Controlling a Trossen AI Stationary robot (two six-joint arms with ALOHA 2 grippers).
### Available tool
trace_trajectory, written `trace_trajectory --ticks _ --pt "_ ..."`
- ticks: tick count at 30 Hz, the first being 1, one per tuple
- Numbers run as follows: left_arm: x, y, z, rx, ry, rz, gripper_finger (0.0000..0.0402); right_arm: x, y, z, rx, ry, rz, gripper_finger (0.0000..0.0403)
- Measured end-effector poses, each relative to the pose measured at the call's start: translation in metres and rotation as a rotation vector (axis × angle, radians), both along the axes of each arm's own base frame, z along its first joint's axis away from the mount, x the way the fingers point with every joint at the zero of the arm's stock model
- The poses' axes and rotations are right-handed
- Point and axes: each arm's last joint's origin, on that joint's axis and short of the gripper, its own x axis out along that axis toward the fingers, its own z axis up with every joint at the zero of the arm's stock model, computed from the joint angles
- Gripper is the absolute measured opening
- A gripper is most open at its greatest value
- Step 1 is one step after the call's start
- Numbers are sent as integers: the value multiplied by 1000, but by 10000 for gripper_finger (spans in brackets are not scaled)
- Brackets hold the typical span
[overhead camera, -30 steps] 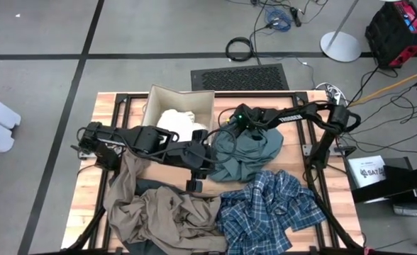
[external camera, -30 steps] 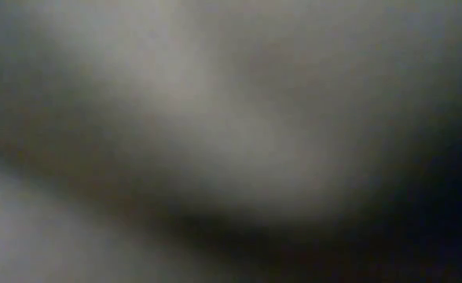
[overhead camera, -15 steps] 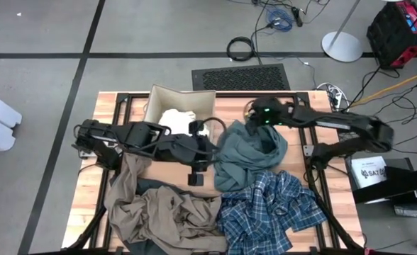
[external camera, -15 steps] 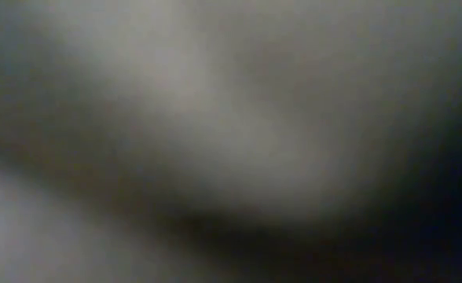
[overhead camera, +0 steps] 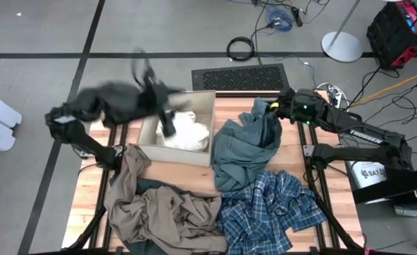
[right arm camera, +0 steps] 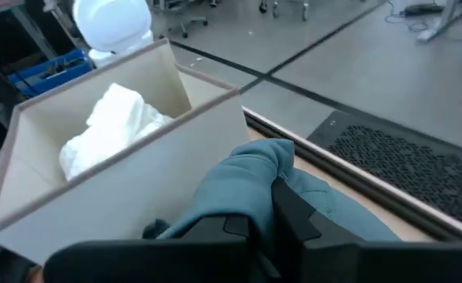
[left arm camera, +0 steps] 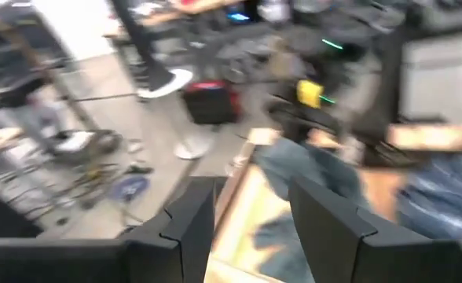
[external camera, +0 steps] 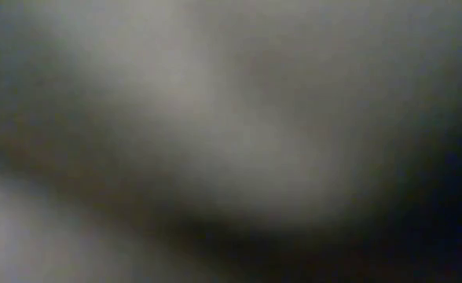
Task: Sort clothes
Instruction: Put the gray jeans into the white laundry bin
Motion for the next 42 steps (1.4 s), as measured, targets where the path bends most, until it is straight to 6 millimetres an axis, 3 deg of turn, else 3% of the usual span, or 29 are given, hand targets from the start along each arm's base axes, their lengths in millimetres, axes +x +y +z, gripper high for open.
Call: trace_trajectory --ticks 6,11,21,26,30,32,37,42 --pt "-25 42 1 -72 26 88 173 22 -13 -20 101 66 -44 47" --pt "-34 49 -10 -184 128 64 173 47 -27 -51 147 205 -117 116" --pt "-13 49 -42 -175 272 3 173 102 -48 -133 390 332 -115 281" --pt "-4 51 -56 -162 333 -38 173 124 -42 -192 444 476 -149 325" --pt "-1 51 -59 -162 330 -59 173 138 -31 -226 369 557 -213 335" --pt "0 51 -59 -163 332 -60 173 140 -22 -233 305 602 -246 335" --pt "-1 51 -59 -165 330 -60 173 142 -11 -234 239 584 -340 316" --pt "-1 51 -59 -170 329 -57 173 128 -21 -227 291 666 -374 236"
